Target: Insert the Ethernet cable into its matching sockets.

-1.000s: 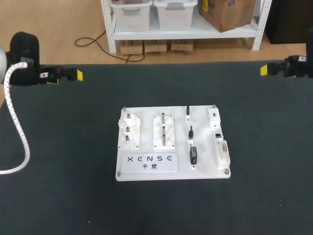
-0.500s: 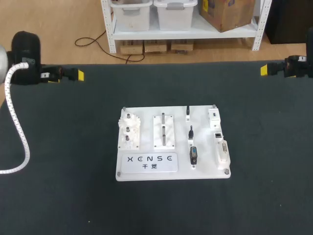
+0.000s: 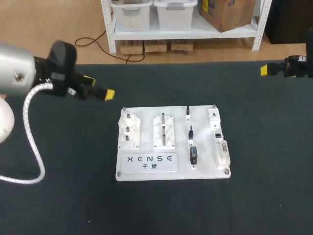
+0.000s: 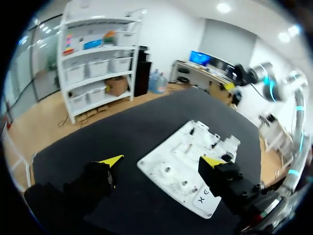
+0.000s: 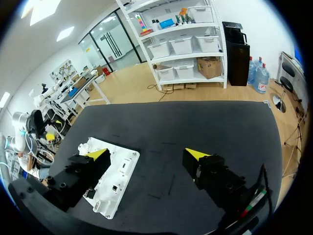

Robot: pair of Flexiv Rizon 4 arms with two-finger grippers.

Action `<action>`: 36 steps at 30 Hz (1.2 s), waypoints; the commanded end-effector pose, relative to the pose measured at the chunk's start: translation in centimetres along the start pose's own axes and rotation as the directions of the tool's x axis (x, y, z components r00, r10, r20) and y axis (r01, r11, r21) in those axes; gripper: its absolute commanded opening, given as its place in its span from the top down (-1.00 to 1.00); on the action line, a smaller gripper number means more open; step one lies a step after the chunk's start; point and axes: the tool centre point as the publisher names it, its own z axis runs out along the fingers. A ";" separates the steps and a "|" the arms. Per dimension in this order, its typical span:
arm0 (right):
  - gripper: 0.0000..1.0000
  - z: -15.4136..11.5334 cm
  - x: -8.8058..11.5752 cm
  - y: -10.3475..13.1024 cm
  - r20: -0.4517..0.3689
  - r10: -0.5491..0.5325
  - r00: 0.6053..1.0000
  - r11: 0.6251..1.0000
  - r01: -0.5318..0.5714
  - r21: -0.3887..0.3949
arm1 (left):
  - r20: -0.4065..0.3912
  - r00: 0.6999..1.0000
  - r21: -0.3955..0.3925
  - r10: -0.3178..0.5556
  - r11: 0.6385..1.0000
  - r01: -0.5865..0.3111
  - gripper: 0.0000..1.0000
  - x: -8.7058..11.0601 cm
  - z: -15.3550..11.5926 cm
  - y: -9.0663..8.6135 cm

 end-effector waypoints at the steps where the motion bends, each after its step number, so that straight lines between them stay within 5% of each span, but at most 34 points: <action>1: -1.00 0.0 0.0 0.0 0.000 0.000 1.000 1.000 0.000 0.000 | 0.214 0.945 0.232 0.248 0.927 -0.296 -1.00 1.0 0.6 -1.3; 5: -1.00 0.0 0.0 0.0 0.000 0.000 1.000 1.000 0.000 0.000 | 0.252 0.923 0.244 0.291 0.904 -0.352 -1.00 1.4 1.2 -2.5; 18: -1.00 0.0 0.0 0.0 0.000 0.000 1.000 1.000 0.000 0.000 | 0.242 0.933 0.271 0.265 0.905 -0.327 -1.00 3.2 3.5 -4.2; 36: -1.00 0.0 0.0 0.0 0.000 0.000 1.000 1.000 0.000 0.000 | 0.281 0.893 0.279 0.351 0.861 -0.426 -1.00 3.9 3.9 -7.1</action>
